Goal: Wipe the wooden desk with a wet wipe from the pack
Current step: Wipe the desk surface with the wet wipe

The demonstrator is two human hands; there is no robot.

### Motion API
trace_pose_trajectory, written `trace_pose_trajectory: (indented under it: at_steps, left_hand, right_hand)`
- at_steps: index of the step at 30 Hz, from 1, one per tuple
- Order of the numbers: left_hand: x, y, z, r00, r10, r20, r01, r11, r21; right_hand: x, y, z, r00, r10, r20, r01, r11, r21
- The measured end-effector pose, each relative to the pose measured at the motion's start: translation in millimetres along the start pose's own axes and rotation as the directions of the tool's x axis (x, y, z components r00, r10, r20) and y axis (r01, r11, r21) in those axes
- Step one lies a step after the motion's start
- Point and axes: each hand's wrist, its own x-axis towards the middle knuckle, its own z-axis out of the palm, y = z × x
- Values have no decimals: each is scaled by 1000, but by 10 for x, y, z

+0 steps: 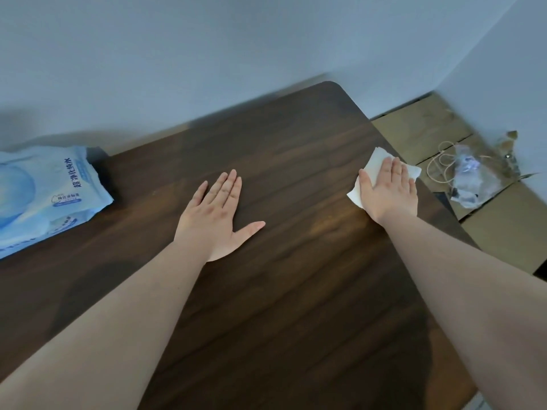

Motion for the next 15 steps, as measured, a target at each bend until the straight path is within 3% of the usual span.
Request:
trace_pose_trajectory:
  at_steps: [7,15]
  left_hand:
    - [-129,-5,-36,993,-26,114,29,999,-20]
    - [-844,-243,-37,968,-175,179,184,982,-34]
  right_hand:
    - [-346,81,53,994,-105,27,107,991,-76]
    - [-808,-246,104,927,-365,90,375,914,-154]
